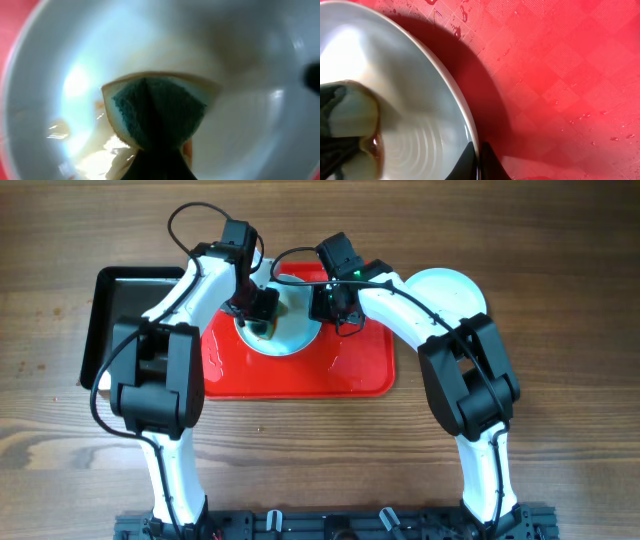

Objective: Clean dirty plates on tray and stack at the side

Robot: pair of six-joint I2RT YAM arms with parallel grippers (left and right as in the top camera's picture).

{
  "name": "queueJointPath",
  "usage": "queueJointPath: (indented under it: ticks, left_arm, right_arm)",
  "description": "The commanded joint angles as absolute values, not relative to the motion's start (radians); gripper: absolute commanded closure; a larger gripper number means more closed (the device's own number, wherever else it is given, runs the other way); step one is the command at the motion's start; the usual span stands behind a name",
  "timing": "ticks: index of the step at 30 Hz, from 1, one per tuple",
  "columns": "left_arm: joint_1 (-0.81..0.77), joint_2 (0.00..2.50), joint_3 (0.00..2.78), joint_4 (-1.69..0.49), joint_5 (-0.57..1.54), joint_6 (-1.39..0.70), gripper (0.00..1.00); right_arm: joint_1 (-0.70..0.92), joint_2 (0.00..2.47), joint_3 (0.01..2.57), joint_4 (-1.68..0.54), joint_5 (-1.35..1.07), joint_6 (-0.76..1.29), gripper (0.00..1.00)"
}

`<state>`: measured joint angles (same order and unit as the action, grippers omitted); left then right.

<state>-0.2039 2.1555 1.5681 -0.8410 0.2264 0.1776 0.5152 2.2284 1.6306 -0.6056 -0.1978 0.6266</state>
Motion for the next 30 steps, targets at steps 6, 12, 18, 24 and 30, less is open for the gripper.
queueJointPath:
  ticks: [6,12,18,24,30]
  left_arm:
    - [-0.211,2.232,1.536,-0.592,0.402,0.004,0.96]
    - [-0.211,2.233,1.536,-0.603,-0.104,-0.345,0.96]
    - [-0.211,2.233,1.536,-0.727,-0.231,-0.402,0.96]
    - [-0.211,2.233,1.54,-0.854,-0.237,-0.457,0.96]
    - [-0.163,2.233,1.555,-1.006,0.185,-0.203,0.96]
  right_arm:
    - [0.532,2.255,1.629,-0.599,-0.23,0.628,0.96]
    - [0.533,2.255,1.629,-0.599,-0.229,0.628,0.96]
    - [0.533,2.255,1.629,-0.598,-0.23,0.628,0.96]
    - [0.533,2.255,1.629,-0.6,-0.23,0.627,0.96]
    - [0.533,2.255,1.629,-0.6,-0.23,0.627,0.96]
